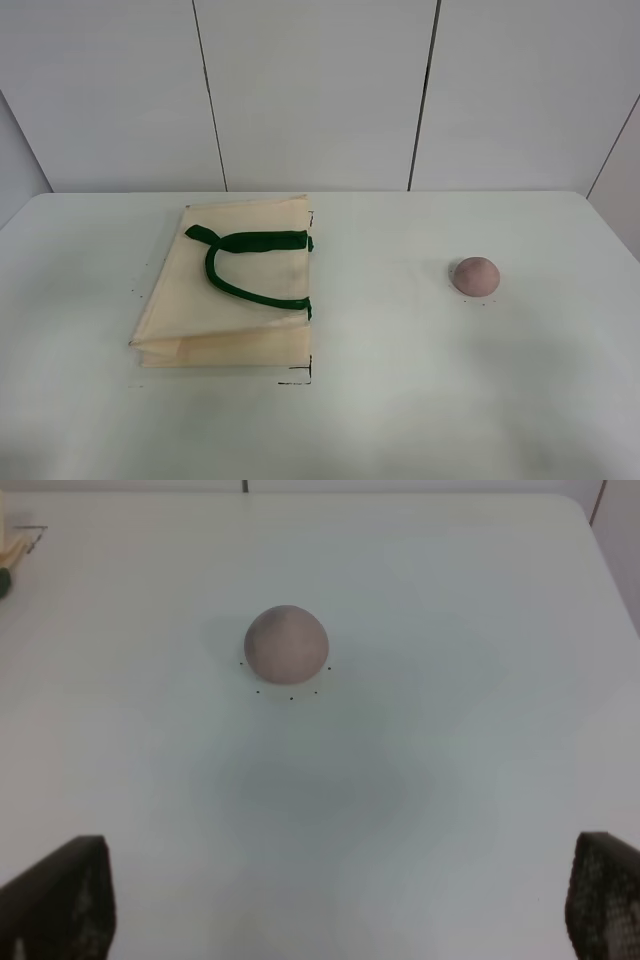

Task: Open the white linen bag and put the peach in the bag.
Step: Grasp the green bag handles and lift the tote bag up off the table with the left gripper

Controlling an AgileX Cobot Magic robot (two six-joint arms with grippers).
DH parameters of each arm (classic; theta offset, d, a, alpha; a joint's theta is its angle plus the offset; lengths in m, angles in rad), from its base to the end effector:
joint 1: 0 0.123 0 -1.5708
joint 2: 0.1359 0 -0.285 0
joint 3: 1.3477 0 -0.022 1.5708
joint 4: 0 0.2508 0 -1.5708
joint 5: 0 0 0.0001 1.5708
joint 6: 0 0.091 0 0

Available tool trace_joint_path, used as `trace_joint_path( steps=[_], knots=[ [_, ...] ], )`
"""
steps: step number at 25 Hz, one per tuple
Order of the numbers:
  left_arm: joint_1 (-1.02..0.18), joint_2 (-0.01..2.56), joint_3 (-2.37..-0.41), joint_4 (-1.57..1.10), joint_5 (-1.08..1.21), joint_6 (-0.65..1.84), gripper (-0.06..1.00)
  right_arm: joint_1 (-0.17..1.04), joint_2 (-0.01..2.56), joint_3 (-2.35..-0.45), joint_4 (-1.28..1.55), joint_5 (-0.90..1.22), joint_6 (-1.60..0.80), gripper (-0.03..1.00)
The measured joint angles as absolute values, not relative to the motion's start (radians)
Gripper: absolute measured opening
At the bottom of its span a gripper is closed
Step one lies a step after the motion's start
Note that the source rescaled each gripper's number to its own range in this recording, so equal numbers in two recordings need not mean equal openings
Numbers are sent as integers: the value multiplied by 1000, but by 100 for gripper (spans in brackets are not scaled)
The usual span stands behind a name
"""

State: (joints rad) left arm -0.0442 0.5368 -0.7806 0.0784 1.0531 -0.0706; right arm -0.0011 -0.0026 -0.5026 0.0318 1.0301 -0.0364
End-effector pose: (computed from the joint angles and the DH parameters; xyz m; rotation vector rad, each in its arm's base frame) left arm 0.0755 0.0029 0.3429 -0.0210 2.2897 0.0386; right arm -0.0043 0.0025 0.2805 -0.0364 2.0078 0.0139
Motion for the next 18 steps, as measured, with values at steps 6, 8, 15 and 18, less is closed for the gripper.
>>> trace_joint_path(
  steps=[6, 8, 15, 18],
  knots=[
    [-44, 1035, -1041, 78, 1043, -75, 100, -1, -3, -503, 32, 1030, -36, 100],
    [-44, 1194, -1142, 78, 1038, -75, 100, -1, -3, -503, 32, 1030, -36, 100],
    [-44, 1662, -1452, 63, 992, -76, 100, -1, -3, -503, 32, 1030, -36, 100],
    [-46, 1821, -1548, 9, 988, -85, 100, -1, -3, -503, 32, 1030, -36, 100]
  ],
)
